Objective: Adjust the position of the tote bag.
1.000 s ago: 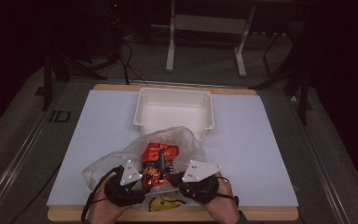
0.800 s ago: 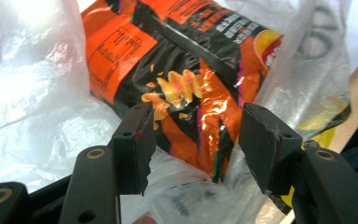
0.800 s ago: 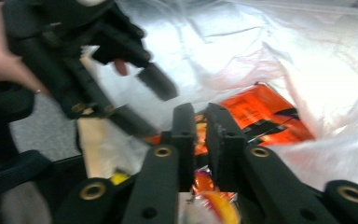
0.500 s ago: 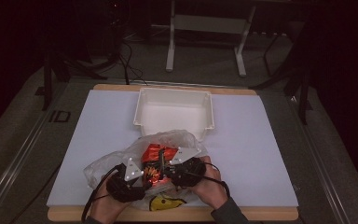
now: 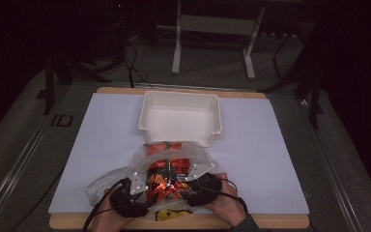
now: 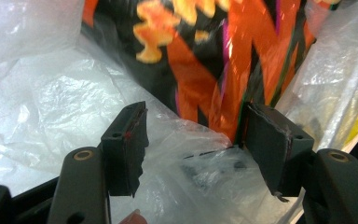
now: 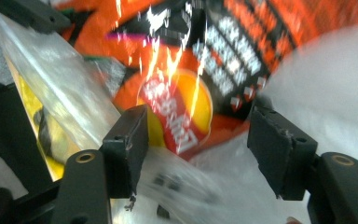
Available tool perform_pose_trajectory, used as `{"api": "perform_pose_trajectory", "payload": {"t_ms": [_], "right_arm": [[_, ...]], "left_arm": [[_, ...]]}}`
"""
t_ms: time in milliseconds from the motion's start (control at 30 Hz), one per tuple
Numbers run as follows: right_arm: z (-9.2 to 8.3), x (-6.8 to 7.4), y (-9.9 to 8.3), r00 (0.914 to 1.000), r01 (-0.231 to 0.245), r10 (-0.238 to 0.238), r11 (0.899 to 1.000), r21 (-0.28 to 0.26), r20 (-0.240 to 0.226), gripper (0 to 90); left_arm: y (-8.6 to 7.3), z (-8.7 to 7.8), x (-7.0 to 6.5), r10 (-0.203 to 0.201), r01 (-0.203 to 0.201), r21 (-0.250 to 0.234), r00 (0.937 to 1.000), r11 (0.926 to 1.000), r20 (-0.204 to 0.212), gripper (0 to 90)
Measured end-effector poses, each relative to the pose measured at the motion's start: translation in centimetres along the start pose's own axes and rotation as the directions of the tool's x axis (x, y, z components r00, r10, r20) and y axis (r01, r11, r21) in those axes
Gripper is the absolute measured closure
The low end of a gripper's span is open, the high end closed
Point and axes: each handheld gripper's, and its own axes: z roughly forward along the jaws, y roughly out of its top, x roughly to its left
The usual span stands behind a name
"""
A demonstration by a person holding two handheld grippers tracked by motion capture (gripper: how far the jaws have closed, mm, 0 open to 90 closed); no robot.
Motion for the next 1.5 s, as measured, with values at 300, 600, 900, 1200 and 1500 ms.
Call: {"api": "perform_pose_trajectory", "payload": {"t_ms": [300, 600, 900, 1200, 1500], "right_arm": [[0.4, 0.0, -2.3, 0.9981, -0.055, 0.056, 0.997, 0.053, -0.026, 36.6], [0.4, -0.3, -3.5, 0.9969, -0.063, 0.066, 0.997, 0.049, -0.043, 40.6], [0.3, -0.5, -4.0, 0.9955, -0.086, 0.087, 0.996, 0.035, -0.037, 43.6], [0.3, -0.5, -4.1, 0.9967, -0.076, 0.077, 0.997, 0.030, -0.027, 46.2], [0.2, -0.6, -4.2, 0.9963, -0.078, 0.079, 0.997, 0.024, -0.033, 47.3]], "left_arm": [[-0.9, -0.1, -0.4, 0.023, -0.023, 0.017, 0.9997, 0.9996, 0.010, 38.2], [-1.7, -0.1, -1.2, 0.084, -0.084, 0.061, 0.9965, 0.9947, -0.003, 37.4], [-1.9, -0.2, 0.5, 0.098, -0.098, 0.043, 0.9951, 0.9942, -0.004, 38.3], [-1.5, -0.3, 2.2, 0.143, -0.143, 0.034, 0.9895, 0.9892, -0.020, 39.5], [-1.4, -0.7, 3.0, 0.190, -0.189, 0.022, 0.9817, 0.9816, -0.016, 40.2]]}}
